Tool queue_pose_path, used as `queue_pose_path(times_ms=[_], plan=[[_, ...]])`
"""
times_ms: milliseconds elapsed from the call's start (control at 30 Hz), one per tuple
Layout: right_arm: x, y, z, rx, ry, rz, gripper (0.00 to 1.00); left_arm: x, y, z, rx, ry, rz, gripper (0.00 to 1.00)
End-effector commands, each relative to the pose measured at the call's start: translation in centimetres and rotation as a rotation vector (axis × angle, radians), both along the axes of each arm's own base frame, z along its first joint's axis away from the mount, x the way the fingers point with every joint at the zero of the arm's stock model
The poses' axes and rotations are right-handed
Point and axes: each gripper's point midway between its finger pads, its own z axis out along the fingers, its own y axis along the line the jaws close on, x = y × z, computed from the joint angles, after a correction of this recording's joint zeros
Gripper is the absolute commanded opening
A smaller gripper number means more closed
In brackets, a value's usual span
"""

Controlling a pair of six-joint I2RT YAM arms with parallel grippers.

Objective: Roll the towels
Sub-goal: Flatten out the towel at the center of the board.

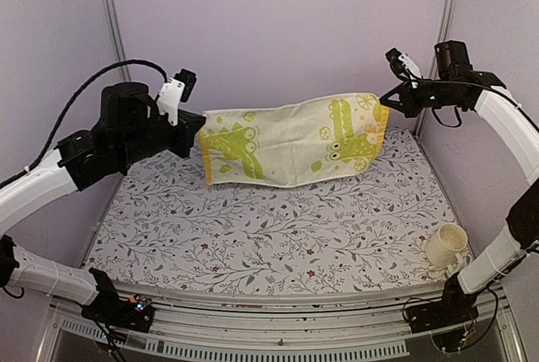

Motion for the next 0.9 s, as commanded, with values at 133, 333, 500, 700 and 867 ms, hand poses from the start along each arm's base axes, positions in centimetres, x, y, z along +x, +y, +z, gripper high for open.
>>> queue_pose_path(times_ms=[133, 333, 500, 700, 867], plan=[[-11.7, 0.9, -0.1, 0.076, 0.033, 0.205, 0.02, -7.9, -0.1, -1.3, -0.103, 0.036, -0.191, 0.00], [-16.2, 0.3, -2.6, 0.066, 0.013, 0.220, 0.02, -11.4, -0.2, -4.6, -0.183, 0.145, -0.213, 0.00], [-10.7, -0.7, -9.3, -0.013, 0.142, 0.093, 0.02, -6.2, 2.2, -11.2, -0.115, 0.269, 0.053, 0.00], [1.4, -3.0, -20.3, -0.185, 0.304, -0.148, 0.02, 3.5, 2.6, -19.6, -0.042, 0.458, 0.196, 0.00], [7.4, -2.4, -22.3, -0.174, 0.400, -0.210, 0.39, 9.3, 2.8, -20.4, 0.010, 0.504, 0.285, 0.30]])
